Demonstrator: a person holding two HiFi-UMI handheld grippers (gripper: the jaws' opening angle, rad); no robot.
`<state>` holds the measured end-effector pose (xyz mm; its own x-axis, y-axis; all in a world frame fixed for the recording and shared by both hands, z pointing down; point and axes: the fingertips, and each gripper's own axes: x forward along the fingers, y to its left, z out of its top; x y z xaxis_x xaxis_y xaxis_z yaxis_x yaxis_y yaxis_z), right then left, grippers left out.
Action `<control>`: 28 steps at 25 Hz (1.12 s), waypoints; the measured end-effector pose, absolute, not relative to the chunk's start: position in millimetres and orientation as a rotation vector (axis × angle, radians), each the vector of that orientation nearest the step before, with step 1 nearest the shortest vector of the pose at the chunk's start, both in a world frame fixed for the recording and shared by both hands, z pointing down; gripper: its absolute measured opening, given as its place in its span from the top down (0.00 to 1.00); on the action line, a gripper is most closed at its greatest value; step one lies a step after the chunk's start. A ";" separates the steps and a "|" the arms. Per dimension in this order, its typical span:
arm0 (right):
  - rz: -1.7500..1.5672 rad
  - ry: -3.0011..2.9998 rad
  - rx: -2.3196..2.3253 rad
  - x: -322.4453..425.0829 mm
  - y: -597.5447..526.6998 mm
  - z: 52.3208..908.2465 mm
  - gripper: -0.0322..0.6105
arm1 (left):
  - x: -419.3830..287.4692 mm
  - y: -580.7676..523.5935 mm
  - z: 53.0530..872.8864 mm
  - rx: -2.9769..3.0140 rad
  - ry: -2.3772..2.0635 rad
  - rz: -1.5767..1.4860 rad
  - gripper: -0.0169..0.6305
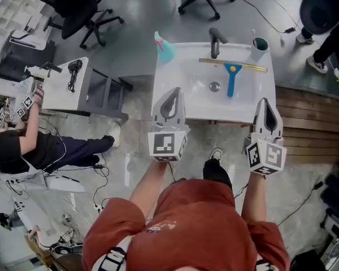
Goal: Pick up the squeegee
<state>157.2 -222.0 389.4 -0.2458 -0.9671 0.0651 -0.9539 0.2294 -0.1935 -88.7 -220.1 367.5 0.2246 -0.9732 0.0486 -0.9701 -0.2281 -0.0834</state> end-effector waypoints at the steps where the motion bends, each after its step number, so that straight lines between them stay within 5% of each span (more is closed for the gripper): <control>1: -0.301 2.413 -1.885 163.3 -233.6 391.7 0.94 | -83.4 -230.6 370.3 -2.430 1.937 -0.149 0.95; 13: -0.371 2.471 -1.871 173.6 -320.2 419.1 0.94 | -59.7 -307.6 398.7 -2.435 1.958 -0.216 0.95; 28: -0.536 2.616 -2.088 92.3 -407.0 546.6 0.94 | -104.9 -394.1 490.5 -2.637 1.858 -0.261 0.95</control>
